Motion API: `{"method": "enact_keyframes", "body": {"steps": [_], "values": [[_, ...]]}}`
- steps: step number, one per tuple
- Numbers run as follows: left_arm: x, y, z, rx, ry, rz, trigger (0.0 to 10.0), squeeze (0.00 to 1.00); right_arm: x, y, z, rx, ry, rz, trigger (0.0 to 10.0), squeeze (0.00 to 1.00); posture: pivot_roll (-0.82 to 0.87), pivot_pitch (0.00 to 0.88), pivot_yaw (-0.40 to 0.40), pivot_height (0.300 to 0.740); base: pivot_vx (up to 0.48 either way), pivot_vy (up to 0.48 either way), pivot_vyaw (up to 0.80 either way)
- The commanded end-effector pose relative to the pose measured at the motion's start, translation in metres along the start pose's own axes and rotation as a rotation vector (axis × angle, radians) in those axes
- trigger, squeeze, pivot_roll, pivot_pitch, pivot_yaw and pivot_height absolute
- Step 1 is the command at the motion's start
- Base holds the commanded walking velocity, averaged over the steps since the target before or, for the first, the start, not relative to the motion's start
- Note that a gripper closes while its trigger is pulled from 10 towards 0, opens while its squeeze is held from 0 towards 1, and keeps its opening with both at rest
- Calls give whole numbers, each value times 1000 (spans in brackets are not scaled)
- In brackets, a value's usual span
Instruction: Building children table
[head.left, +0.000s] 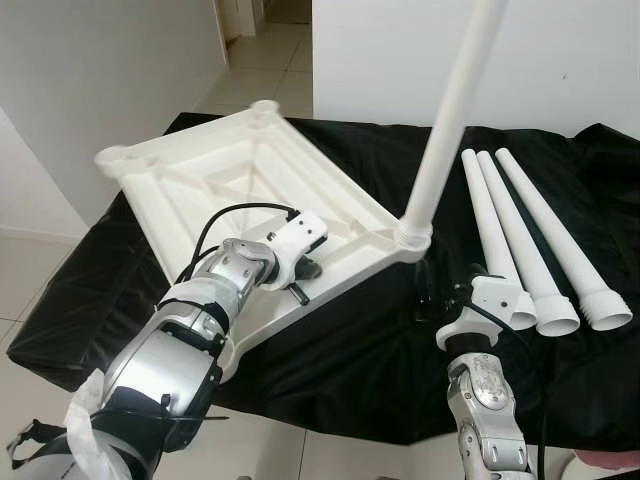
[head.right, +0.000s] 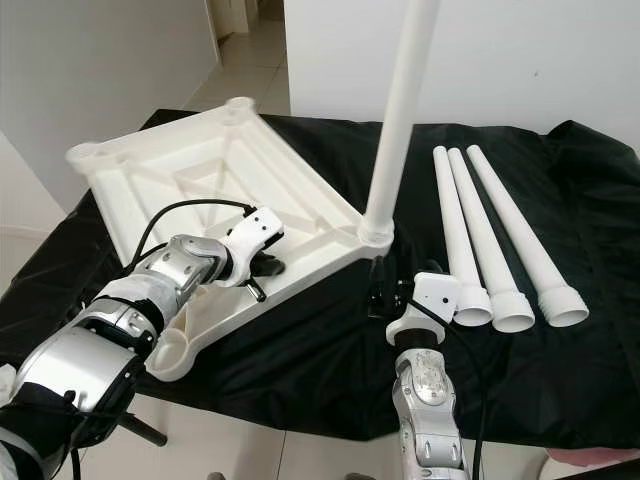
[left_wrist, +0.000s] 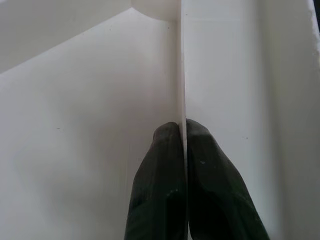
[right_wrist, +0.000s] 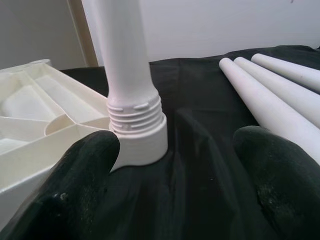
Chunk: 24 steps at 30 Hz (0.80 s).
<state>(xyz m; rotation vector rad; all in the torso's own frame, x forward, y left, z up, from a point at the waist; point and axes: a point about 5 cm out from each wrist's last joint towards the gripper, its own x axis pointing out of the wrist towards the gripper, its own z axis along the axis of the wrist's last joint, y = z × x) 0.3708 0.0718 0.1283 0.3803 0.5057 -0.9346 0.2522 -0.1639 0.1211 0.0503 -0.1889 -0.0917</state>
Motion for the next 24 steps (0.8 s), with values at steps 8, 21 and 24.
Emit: {"method": "enact_keyframes", "body": {"steps": [8, 21, 24], "values": [[6, -2, -1, 7, -10, 102, 10000, 0, 3, -2, -1, -5, -5, -8, 10000, 0, -116, 0, 66, 740, 0, 0, 0], [12, -19, 20, -19, -133, -27, 10000, 631, 9, -3, 1, -19, -20, -26, 10000, 0, -116, 0, 73, 740, 0, 0, 0], [6, -12, 28, -38, -176, -1, 10000, 0, 11, -2, 2, -15, -25, -31, 10000, 0, -113, 0, 72, 740, 0, 0, 0]]}}
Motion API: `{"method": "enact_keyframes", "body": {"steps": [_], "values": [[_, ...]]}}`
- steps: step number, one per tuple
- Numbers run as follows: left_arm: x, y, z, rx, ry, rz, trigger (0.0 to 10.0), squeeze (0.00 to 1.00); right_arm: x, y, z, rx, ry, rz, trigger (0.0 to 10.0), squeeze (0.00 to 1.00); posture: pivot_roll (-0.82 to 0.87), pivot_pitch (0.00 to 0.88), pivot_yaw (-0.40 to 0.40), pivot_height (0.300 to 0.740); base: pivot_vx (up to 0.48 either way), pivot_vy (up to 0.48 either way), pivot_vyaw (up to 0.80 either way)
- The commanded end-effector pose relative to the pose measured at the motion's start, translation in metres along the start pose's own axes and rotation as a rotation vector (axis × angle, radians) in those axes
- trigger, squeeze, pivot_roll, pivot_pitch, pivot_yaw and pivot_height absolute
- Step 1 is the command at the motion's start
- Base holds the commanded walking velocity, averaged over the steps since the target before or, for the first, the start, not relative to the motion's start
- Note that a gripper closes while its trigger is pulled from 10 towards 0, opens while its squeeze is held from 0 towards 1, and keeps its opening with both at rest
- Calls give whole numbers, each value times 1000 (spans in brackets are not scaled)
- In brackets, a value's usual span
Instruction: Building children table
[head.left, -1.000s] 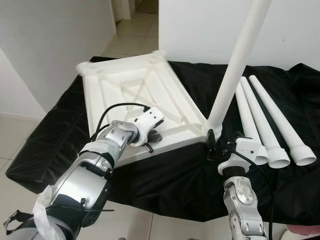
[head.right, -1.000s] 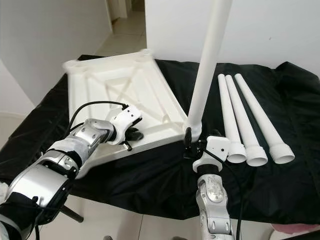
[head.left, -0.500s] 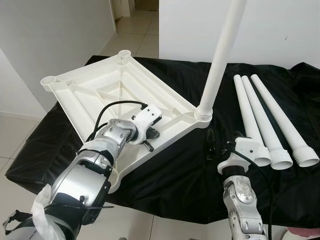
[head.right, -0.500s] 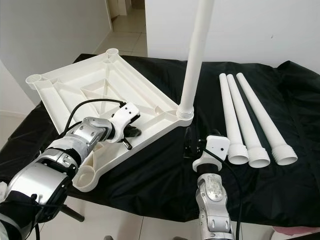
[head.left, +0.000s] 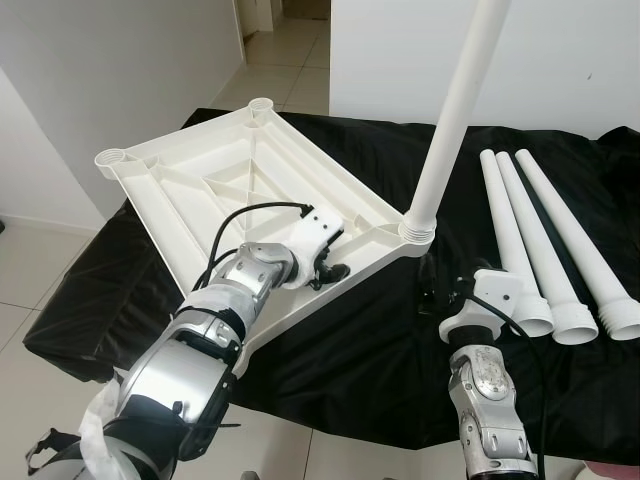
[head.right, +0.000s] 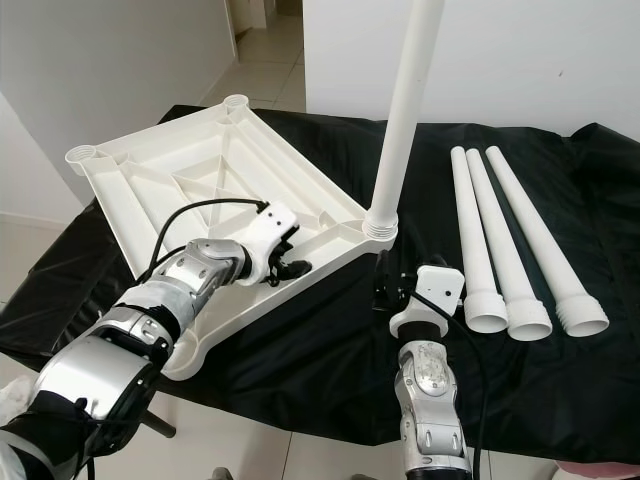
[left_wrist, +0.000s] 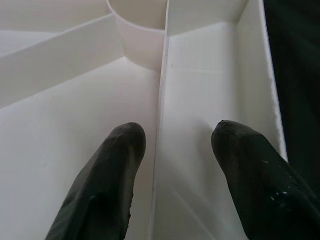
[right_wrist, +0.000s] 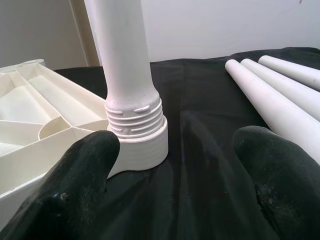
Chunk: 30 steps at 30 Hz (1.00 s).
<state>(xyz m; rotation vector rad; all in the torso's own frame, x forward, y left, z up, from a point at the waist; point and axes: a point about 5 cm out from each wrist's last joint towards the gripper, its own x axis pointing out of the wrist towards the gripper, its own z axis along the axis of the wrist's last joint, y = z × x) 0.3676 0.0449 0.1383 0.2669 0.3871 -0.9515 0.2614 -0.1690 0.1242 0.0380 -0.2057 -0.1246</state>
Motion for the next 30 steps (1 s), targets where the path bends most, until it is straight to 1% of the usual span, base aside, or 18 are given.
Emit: {"method": "enact_keyframes", "body": {"steps": [1, 2, 3, 4, 5, 7, 9, 11, 12, 13, 15, 16, 17, 20, 22, 26, 27, 30], "values": [[-3, 4, 8, 4, -24, 6, 10000, 0, 1, 2, 0, -1, -7, 1, 10000, 0, -113, 0, 72, 740, 0, 0, 0], [-6, 7, 12, 17, -49, 7, 10000, 0, 2, 2, 0, 2, -8, -2, 10000, 0, -113, 0, 72, 740, 0, 0, 0], [-6, 7, 12, 17, -49, 7, 10000, 0, 2, 2, 0, 2, -8, -2, 10000, 0, -113, 0, 72, 740, 0, 0, 0], [-11, 10, 16, 32, -77, 5, 10000, 0, 3, 3, 0, 5, -9, -3, 10000, 0, -110, 0, 70, 740, 0, 0, 0], [-11, 10, 16, 32, -77, 5, 10000, 0, 3, 3, 0, 5, -9, -3, 10000, 0, -110, 0, 70, 740, 0, 0, 0], [-21, 16, 24, 62, -134, -1, 10000, 0, 5, 5, 1, 10, -10, -5, 10000, 0, -108, 0, 67, 740, 0, 0, 0], [-21, 16, 24, 62, -134, -1, 10000, 0, 5, 5, 1, 10, -10, -5, 10000, 0, -108, 0, 67, 740, 0, 0, 0], [-32, 24, 28, 72, -182, 17, 10000, 0, 8, 7, 1, 15, -11, -2, 10000, 0, -101, 0, 55, 740, 0, 0, 0], [-32, 24, 28, 72, -182, 17, 10000, 0, 8, 7, 1, 15, -11, -2, 10000, 0, -101, 0, 55, 740, 0, 0, 0], [-38, 28, 28, 75, -203, 28, 10000, 0, 9, 8, 1, 17, -10, 3, 10000, 0, -96, 0, 50, 740, 0, 0, 0], [-47, 34, 29, 77, -257, 73, 10000, 0, 12, 10, -1, 16, -6, 12, 10000, 0, -89, 0, 43, 740, 0, 0, 0], [-47, 34, 29, 77, -257, 73, 10000, 0, 12, 10, -1, 16, -6, 12, 10000, 0, -89, 0, 43, 740, 0, 0, 0], [-51, 36, 29, 84, -285, 101, 10000, 0, 14, 10, -1, 14, -4, 14, 10000, 0, -88, 0, 40, 740, 0, 0, 0], [-53, 38, 29, 89, -308, 125, 10000, 0, 15, 10, -1, 12, -3, 15, 10000, 0, -85, 0, 37, 740, 0, 0, 0], [-58, 38, 29, 84, -352, 150, 10000, 0, 18, 10, -1, 9, -5, 10, 10000, 0, -83, 0, 34, 740, 0, 0, 0], [-74, 44, 26, 55, -462, 274, 10000, 0, 24, 6, -1, -9, -2, -9, 10000, 0, -83, 0, 34, 740, 0, 0, 0], [-74, 44, 26, 55, -462, 274, 10000, 0, 24, 6, -1, -9, -2, -9, 10000, 0, -83, 0, 34, 740, 0, 0, 0], [-84, 49, 20, 35, -509, 360, 10000, 0, 25, 5, -3, -23, 0, -24, 10000, 0, -78, 0, 24, 740, 0, 0, 0]]}}
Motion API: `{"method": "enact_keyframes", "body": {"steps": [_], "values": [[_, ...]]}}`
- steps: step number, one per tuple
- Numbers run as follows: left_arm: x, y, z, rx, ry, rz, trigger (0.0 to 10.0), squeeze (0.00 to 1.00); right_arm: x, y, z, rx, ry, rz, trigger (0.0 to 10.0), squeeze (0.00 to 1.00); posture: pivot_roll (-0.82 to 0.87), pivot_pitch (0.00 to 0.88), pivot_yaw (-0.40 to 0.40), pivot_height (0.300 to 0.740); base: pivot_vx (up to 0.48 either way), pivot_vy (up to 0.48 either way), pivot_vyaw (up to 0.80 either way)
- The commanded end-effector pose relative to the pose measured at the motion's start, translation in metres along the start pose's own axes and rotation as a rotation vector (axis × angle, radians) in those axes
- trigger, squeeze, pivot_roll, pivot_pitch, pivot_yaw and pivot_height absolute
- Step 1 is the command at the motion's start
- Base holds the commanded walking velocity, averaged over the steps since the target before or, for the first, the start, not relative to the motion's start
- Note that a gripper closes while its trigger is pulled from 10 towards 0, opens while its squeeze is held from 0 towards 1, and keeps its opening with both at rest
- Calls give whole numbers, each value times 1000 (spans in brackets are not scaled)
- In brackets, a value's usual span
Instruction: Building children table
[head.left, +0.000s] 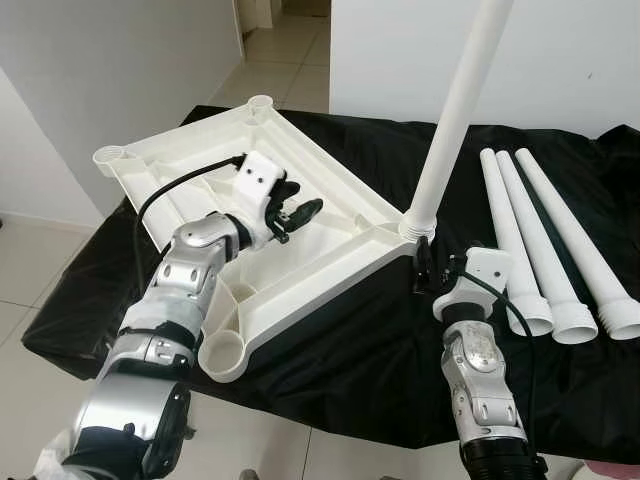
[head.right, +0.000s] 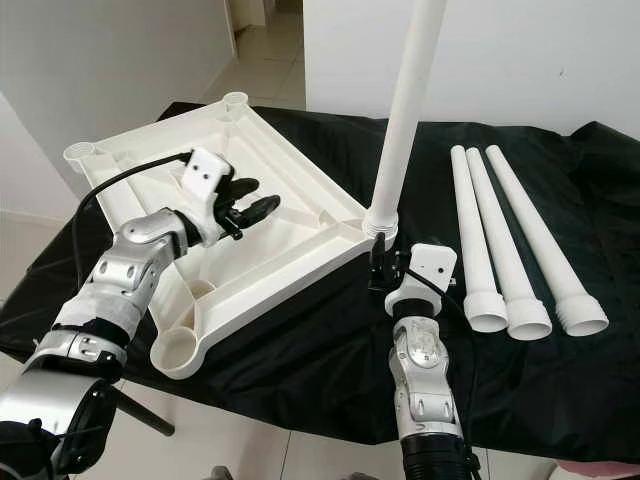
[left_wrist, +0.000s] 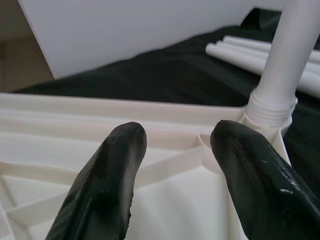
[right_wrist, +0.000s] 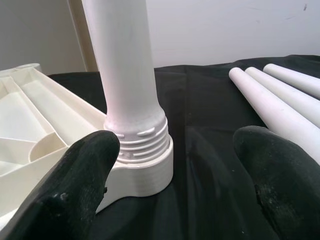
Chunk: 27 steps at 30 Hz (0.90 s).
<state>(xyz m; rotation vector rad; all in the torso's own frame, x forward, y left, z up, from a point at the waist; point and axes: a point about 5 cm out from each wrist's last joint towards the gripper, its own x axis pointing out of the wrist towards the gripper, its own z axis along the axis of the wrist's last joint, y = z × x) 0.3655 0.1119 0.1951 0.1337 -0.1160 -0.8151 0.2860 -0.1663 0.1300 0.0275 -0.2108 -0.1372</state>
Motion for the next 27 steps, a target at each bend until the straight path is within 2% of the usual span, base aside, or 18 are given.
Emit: {"method": "enact_keyframes", "body": {"steps": [1, 4, 5, 7, 9, 10, 13, 18, 21, 24, 25, 27], "values": [[-8, 12, -1, -1, -20, 177, 10000, 0, 0, -1, -3, -12, 6, -12, 10000, 0, -78, 0, 24, 740, 0, 0, 0], [-19, 18, -4, -22, -59, 237, 10000, 0, 0, -1, -4, -19, 5, -11, 10000, 0, -80, 0, 26, 740, 0, 0, 0], [-19, 18, -4, -22, -59, 237, 10000, 0, 0, -1, -4, -19, 5, -11, 10000, 0, -80, 0, 26, 740, 0, 0, 0], [-29, 21, -9, -38, -50, 260, 10000, 0, 0, -1, -4, -22, 5, -8, 10000, 0, -83, 0, 26, 740, 0, 0, 0], [-29, 21, -9, -38, -50, 260, 10000, 0, 0, -1, -4, -22, 5, -8, 10000, 0, -83, 0, 26, 740, 0, 0, 0], [-40, 23, -17, -19, -14, 261, 10000, 0, 0, -2, -5, -24, 7, -10, 10000, 0, -81, 0, 22, 740, 0, 0, 0], [-45, 24, -21, 2, 8, 257, 10000, 0, 0, -3, -5, -24, 9, -10, 10000, 0, -81, 0, 21, 740, 0, 0, 0], [-63, 29, -34, 59, 94, 261, 10000, 0, 1, -3, -6, -29, 13, -6, 10000, 0, -71, 0, 8, 740, 0, 0, 0], [-63, 29, -34, 59, 94, 261, 10000, 0, 1, -3, -6, -29, 13, -6, 10000, 0, -71, 0, 8, 740, 0, 0, 0], [-82, 35, -42, 102, 173, 261, 10000, 0, 2, -2, -7, -33, 17, 0, 10000, 0, -58, 0, -1, 740, 0, 0, 0], [-82, 35, -42, 102, 173, 261, 10000, 0, 2, -2, -7, -33, 17, 0, 10000, 0, -58, 0, -1, 740, 0, 0, 0], [-94, 37, -49, 146, 239, 242, 10000, 0, 3, -1, -7, -32, 19, 4, 10000, 0, -53, 0, -2, 740, 0, 0, 0]]}}
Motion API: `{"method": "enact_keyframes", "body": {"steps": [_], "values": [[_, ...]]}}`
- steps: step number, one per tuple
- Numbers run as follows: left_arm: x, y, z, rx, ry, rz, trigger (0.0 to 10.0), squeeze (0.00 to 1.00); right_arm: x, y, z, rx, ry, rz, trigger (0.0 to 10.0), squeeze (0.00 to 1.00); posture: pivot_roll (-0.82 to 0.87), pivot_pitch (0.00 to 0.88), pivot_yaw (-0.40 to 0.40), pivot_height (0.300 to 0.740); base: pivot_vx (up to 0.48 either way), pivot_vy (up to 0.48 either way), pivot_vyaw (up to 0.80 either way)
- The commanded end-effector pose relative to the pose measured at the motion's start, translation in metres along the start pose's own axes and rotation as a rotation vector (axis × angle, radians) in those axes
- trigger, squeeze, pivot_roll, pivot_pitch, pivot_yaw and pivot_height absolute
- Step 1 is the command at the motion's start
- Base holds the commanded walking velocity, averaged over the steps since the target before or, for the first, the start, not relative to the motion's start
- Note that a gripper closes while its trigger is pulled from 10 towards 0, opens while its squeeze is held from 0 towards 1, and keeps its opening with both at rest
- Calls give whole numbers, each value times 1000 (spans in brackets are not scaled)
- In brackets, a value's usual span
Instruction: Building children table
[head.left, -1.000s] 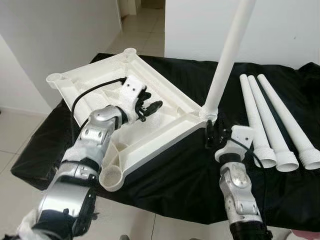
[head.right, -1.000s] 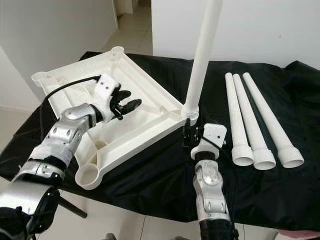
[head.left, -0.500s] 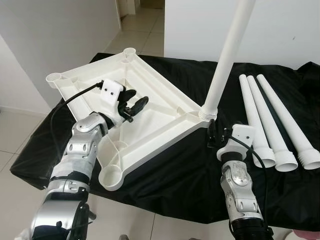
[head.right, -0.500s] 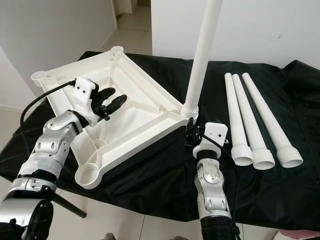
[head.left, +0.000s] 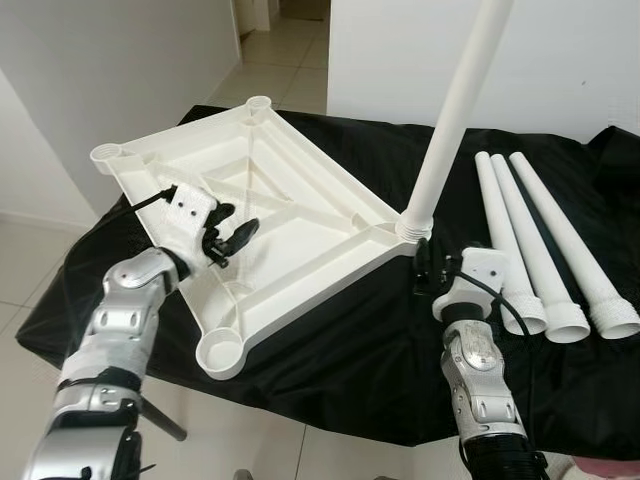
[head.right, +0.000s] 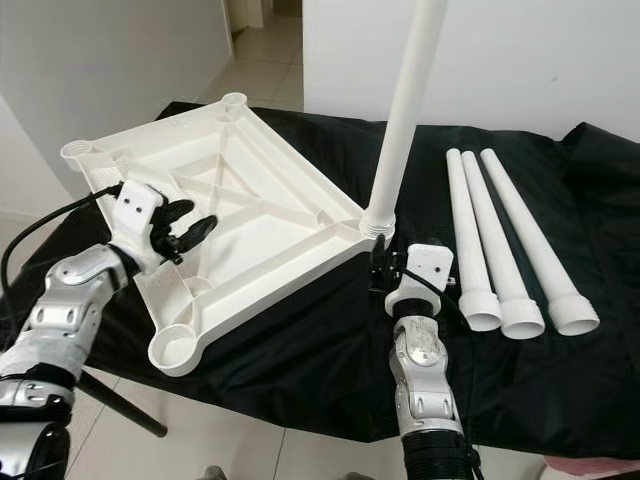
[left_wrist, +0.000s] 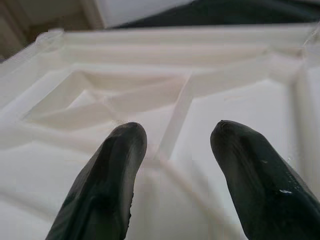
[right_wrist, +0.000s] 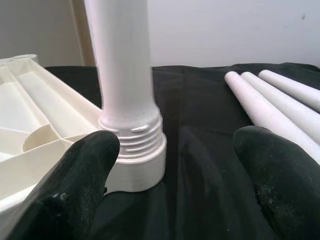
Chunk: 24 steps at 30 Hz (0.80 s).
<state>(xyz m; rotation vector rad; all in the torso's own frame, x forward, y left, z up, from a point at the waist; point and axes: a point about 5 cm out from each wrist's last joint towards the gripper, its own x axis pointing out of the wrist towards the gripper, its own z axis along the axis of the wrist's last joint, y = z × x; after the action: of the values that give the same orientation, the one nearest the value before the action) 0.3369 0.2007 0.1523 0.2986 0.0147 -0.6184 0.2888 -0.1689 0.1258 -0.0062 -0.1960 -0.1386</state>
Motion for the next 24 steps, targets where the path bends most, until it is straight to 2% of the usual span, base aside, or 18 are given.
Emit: {"method": "enact_keyframes", "body": {"steps": [1, 7, 10, 13, 16, 18, 19, 20, 21, 23, 24], "values": [[-9, 4, -10, 63, 68, 57, 10000, 0, 1, 2, -2, 3, 8, 3, 10000, 0, -51, 0, -2, 740, 0, 0, 0], [-18, -1, -20, 95, 128, 3, 10000, 0, 0, 3, -3, 5, 11, 7, 10000, 0, -46, 0, -2, 740, 0, 0, 0], [-21, -9, -26, 100, 165, -44, 10000, 0, 1, 3, -3, 6, 13, 8, 10000, 0, -46, 0, -2, 740, 0, 0, 0], [-21, -25, -30, 116, 178, -141, 10000, 0, 1, 2, -4, 4, 14, 8, 10000, 0, -46, 0, -3, 740, 0, 0, 0], [-21, -29, -30, 115, 178, -164, 10000, 0, 1, 2, -4, 3, 14, 8, 10000, 0, -46, 0, -3, 740, 0, 0, 0], [-19, -43, -29, 103, 168, -231, 10000, 0, 2, 1, -4, 2, 13, 7, 10000, 0, -49, 0, -2, 740, 0, 0, 0], [-19, -43, -29, 103, 168, -231, 10000, 0, 2, 1, -4, 2, 13, 7, 10000, 0, -49, 0, -2, 740, 0, 0, 0], [-17, -56, -31, 91, 164, -285, 10000, 0, 2, 2, -4, 2, 13, 6, 10000, 0, -53, 0, 1, 740, 0, 0, 0], [-17, -56, -31, 91, 164, -285, 10000, 0, 2, 2, -4, 2, 13, 6, 10000, 0, -53, 0, 1, 740, 0, 0, 0], [-14, -79, -31, 59, 150, -362, 10000, 0, 3, 2, -3, 2, 11, 6, 10000, 0, -55, 0, 5, 740, 0, 0, 0], [-14, -79, -31, 59, 150, -362, 10000, 0, 3, 2, -3, 2, 11, 6, 10000, 0, -55, 0, 5, 740, 0, 0, 0]]}}
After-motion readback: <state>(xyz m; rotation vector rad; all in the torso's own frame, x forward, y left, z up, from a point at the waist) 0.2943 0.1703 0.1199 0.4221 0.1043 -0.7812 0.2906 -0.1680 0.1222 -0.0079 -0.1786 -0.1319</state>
